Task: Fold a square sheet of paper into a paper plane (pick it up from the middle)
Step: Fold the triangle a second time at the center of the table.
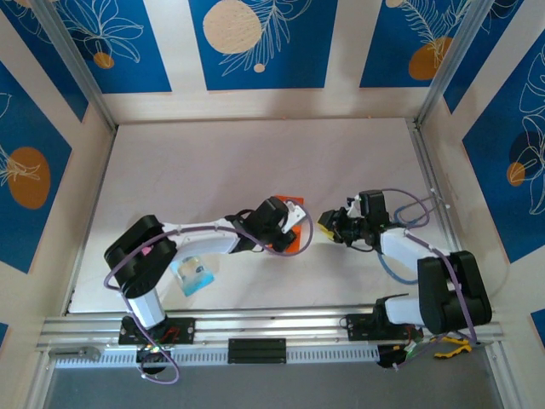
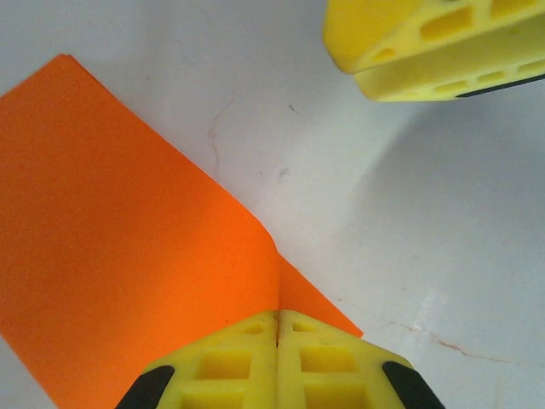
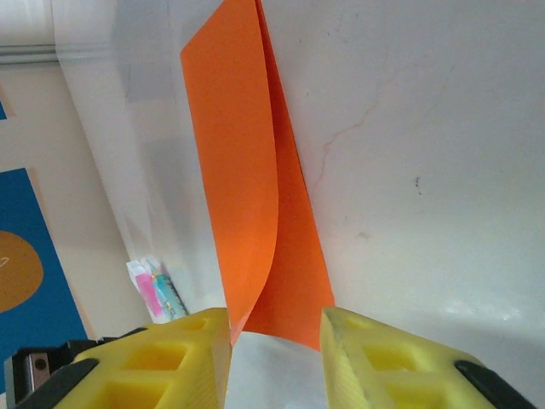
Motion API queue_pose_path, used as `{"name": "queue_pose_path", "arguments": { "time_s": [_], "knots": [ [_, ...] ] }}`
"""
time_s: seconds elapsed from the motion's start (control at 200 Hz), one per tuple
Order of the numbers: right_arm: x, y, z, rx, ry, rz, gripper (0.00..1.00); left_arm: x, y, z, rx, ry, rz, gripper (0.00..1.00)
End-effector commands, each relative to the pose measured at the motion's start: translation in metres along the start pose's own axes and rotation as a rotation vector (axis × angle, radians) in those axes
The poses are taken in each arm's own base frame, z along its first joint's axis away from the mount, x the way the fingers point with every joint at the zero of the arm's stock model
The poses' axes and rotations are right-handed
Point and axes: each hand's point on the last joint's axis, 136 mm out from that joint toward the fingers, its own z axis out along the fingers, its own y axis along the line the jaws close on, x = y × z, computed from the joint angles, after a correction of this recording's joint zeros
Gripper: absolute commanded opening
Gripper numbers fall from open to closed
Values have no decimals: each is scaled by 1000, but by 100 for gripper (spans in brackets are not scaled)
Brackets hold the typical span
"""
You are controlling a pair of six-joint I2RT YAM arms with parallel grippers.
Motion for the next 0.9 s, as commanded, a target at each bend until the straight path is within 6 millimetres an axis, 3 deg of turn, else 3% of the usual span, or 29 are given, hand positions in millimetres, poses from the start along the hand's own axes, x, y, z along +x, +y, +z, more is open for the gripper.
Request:
{"name": "queue_pose_path", "arguments": {
  "time_s": [0.0,0.345,0.625,0.895],
  "knots": [
    [11,-5,-1,9,-2,-57,28,-12,-14,-9,111,-16,-82,0],
    [46,-9,9,30,84,-108,6,-17,-2,-10,122,-45,-209,0],
    [69,-15,21,73,113,-139,0,-11,0,-6,123,-78,-309,0],
    [72,-15,36,93,115,-128,0,-3,1,-6,116,-70,-329,0]
  ]
}}
